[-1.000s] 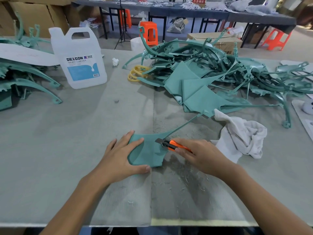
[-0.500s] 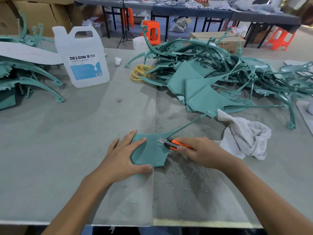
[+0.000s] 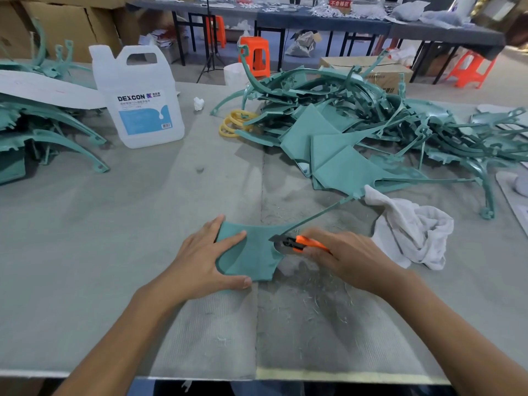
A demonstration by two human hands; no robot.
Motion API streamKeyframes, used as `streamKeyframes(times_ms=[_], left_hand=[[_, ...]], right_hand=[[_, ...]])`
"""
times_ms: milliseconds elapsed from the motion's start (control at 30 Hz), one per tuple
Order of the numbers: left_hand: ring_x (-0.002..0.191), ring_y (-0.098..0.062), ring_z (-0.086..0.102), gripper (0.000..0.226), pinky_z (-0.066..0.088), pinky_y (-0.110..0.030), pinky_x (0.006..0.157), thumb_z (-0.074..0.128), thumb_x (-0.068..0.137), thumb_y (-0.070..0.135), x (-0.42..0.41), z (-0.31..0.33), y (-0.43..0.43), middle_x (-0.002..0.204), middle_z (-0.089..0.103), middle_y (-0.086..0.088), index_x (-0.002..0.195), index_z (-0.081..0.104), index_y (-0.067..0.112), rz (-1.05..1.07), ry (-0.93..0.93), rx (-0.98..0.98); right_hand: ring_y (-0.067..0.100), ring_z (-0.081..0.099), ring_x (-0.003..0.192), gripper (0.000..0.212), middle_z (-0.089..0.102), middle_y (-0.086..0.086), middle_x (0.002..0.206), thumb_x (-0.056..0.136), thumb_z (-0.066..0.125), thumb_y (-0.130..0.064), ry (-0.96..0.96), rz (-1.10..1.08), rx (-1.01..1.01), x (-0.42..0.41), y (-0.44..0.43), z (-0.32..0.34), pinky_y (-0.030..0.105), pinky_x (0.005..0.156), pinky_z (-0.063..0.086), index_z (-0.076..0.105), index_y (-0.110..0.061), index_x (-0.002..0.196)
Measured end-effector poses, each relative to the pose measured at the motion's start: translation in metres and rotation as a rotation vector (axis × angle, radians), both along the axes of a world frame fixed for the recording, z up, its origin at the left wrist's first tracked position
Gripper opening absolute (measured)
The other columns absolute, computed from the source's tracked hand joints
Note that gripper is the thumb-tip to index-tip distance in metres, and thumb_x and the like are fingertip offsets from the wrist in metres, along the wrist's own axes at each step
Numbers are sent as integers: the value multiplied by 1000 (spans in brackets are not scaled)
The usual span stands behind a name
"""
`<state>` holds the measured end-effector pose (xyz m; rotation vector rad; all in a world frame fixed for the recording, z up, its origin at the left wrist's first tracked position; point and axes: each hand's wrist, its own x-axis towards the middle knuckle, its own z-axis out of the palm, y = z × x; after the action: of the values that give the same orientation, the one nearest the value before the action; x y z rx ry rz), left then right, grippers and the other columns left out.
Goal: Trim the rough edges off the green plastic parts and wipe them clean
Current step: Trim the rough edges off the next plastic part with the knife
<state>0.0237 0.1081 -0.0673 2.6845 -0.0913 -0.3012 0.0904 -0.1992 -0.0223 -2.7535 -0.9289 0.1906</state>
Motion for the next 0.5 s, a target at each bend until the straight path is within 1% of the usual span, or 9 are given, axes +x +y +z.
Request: streamKeyframes(times_ms=[67, 133, 233, 267, 333, 400, 500], left_hand=[[150, -8, -16, 107, 0, -41, 121, 45, 55, 98, 6, 4, 3, 166, -15, 13, 150, 16, 60, -14, 13, 36], [150, -7, -15, 105, -1, -41, 120, 46, 56, 96, 9, 5, 5, 166, -14, 14, 150, 15, 62, -27, 25, 40], [150, -6, -14, 104, 0, -39, 119, 46, 57, 95, 10, 3, 6, 166, -13, 15, 150, 15, 61, -37, 17, 41], [150, -5, -13, 103, 0, -38, 119, 46, 58, 95, 9, 2, 6, 166, -13, 15, 150, 15, 61, -38, 9, 44], [150, -5, -13, 103, 0, -37, 118, 46, 58, 96, 10, 1, 7, 167, -12, 14, 150, 15, 62, -44, -4, 44], [150, -3, -14, 102, -1, -34, 117, 46, 59, 96, 12, 0, 7, 167, -12, 14, 149, 15, 62, -55, -7, 39], [150, -3, -14, 101, -1, -33, 116, 49, 59, 94, 10, 0, 6, 167, -11, 14, 150, 17, 61, -53, -9, 19]], right_hand=[[13, 56, 80, 28, 55, -18, 91, 104, 30, -58, 25, 38, -17, -1, -2, -1, 36, 70, 46, 46, -45, 124], [13, 55, 88, 28, 55, -16, 98, 106, 30, -55, -2, 64, -42, 0, -4, -2, 34, 76, 45, 45, -46, 127], [12, 50, 88, 30, 50, -14, 96, 106, 29, -54, -53, 76, -72, 0, -5, -4, 28, 76, 32, 44, -47, 131], [12, 50, 88, 31, 50, -14, 96, 106, 28, -54, -59, 77, -83, 0, -5, -4, 27, 75, 32, 44, -47, 132], [14, 53, 91, 32, 53, -12, 98, 106, 27, -55, -55, 73, -93, 2, -4, -5, 29, 78, 38, 44, -47, 132], [17, 56, 98, 35, 56, -9, 103, 106, 27, -55, -51, 55, -78, 6, 0, -6, 31, 85, 43, 45, -45, 134], [19, 56, 109, 36, 59, -7, 113, 106, 27, -54, -139, 11, -104, 15, 7, -10, 34, 91, 45, 45, -43, 135]])
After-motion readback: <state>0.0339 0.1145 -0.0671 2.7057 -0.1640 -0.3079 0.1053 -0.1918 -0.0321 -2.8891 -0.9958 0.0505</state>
